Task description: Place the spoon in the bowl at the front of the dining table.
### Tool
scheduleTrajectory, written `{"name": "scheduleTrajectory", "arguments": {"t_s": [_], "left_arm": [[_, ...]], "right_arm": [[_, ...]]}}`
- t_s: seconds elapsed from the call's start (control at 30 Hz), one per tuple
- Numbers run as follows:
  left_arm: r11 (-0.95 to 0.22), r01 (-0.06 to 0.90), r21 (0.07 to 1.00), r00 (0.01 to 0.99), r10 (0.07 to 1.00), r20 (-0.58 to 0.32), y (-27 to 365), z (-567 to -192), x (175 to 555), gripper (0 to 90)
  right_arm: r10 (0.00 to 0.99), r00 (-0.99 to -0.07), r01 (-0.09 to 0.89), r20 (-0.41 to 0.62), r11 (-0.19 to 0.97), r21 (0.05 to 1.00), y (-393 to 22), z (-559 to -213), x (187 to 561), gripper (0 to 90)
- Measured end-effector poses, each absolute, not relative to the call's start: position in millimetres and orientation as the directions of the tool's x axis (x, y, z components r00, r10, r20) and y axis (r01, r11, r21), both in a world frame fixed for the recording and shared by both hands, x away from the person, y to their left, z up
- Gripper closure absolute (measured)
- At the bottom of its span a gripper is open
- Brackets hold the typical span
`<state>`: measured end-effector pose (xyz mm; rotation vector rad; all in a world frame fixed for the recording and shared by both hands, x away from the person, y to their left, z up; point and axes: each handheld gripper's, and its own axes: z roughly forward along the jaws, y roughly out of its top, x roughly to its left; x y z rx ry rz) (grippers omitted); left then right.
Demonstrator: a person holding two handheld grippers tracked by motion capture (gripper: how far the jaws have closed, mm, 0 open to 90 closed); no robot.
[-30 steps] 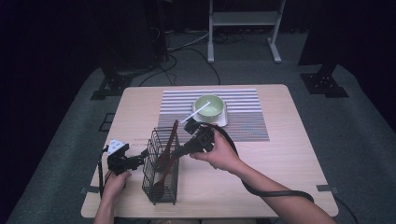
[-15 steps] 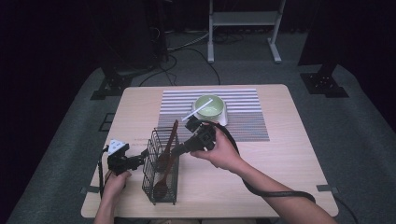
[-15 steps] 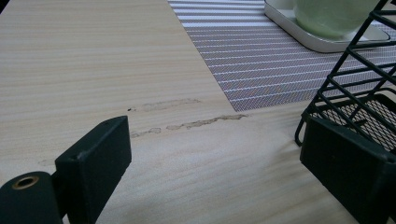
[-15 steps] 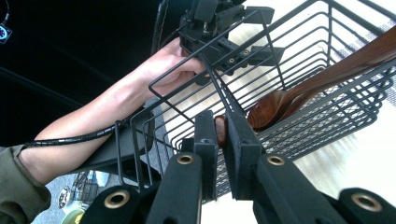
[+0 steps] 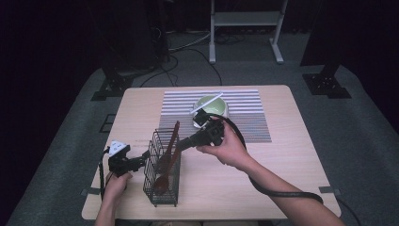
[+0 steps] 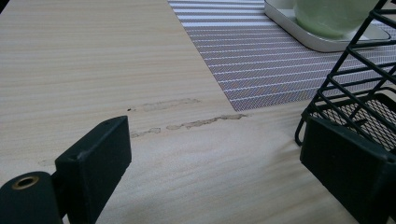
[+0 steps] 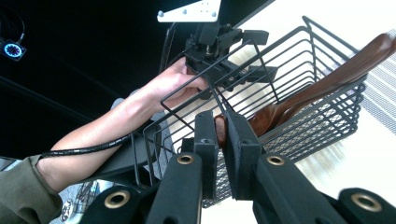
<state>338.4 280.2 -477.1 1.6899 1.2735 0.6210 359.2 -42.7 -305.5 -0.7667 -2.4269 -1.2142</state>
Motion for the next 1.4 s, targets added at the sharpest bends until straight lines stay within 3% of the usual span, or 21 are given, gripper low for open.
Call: {"name": "scheduleTrajectory", "arguments": {"t_s": [1.4], "left_arm": [[-0.069, 0.479, 0.875, 0.345, 0.932, -0.115, 279.7, -477.1, 338.5, 8.1]], "right_arm": [[0.305, -0.799, 0.601, 0.518, 0.401, 0.691, -86.9, -262.4, 359.5, 83.2]]}}
